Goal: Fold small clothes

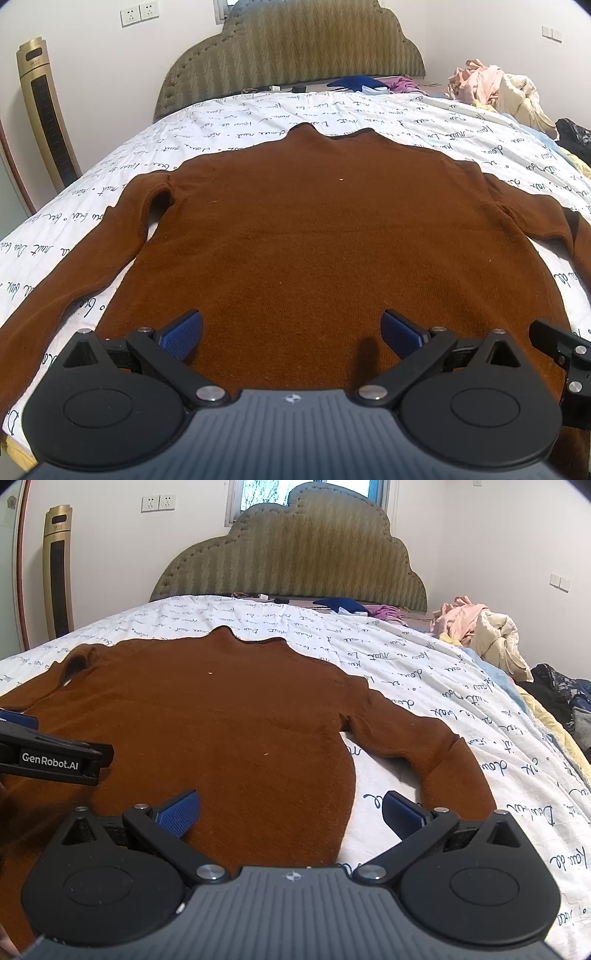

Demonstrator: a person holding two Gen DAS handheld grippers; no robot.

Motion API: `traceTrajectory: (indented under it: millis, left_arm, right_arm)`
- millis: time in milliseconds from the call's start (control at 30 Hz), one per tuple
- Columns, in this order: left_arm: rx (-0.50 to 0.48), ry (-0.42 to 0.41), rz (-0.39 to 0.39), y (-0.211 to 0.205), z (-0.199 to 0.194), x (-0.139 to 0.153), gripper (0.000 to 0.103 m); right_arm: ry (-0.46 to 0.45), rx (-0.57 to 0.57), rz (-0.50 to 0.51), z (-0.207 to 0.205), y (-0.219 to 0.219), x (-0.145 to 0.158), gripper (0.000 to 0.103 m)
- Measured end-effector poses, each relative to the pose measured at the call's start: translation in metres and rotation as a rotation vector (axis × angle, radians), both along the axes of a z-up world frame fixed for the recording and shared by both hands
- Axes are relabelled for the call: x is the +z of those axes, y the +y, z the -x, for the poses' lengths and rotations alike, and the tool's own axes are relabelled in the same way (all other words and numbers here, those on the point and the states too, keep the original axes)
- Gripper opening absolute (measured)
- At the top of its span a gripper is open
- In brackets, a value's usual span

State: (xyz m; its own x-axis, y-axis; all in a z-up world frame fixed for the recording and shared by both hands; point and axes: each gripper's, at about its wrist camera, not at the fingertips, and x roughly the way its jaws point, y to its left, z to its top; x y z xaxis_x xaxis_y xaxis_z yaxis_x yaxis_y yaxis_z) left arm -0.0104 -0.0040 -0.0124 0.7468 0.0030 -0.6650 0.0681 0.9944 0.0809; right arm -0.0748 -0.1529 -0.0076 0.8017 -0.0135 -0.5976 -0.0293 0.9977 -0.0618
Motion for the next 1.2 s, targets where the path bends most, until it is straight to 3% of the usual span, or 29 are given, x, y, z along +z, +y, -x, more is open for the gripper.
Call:
traceTrajectory:
  millis: [233,367,733,833,900,1000,1067,1200]
  left_arm:
    - [-0.044,-0.019,0.010,-0.013,0.002,0.003,0.103]
    - [-0.096,-0.038,-0.023,-0.031,0.006,0.005,0.103]
    - [-0.133,-0.041,-0.065,-0.047,0.006,0.004,0.103]
    - [-0.128,-0.041,-0.071,-0.046,0.005,0.004,0.103]
    - [-0.120,-0.039,-0.065,-0.045,0.005,0.003,0.103]
    - [-0.120,-0.030,-0.057,-0.045,0.004,0.002,0.103]
    - [-0.124,-0.029,-0.062,-0.046,0.004,0.002,0.103]
    - [-0.128,-0.028,-0.063,-0.046,0.004,0.002,0.103]
  right_arm:
    - [0.000,-0.041,0.052,0.003,-0.012,-0.004,0.103]
    - [0.013,-0.096,0.054,0.004,-0.032,-0.008,0.103]
    - [0.062,-0.278,0.134,0.007,-0.103,-0.032,0.103]
    - [0.056,-0.381,0.180,-0.001,-0.138,-0.037,0.102]
    - [-0.042,-0.525,0.112,0.006,-0.172,-0.022,0.103]
    - [-0.176,-0.784,-0.070,0.027,-0.228,-0.003,0.103]
    - [-0.183,-0.897,-0.055,0.034,-0.247,0.002,0.103]
    - [-0.174,-0.742,-0.078,0.043,-0.242,0.000,0.103]
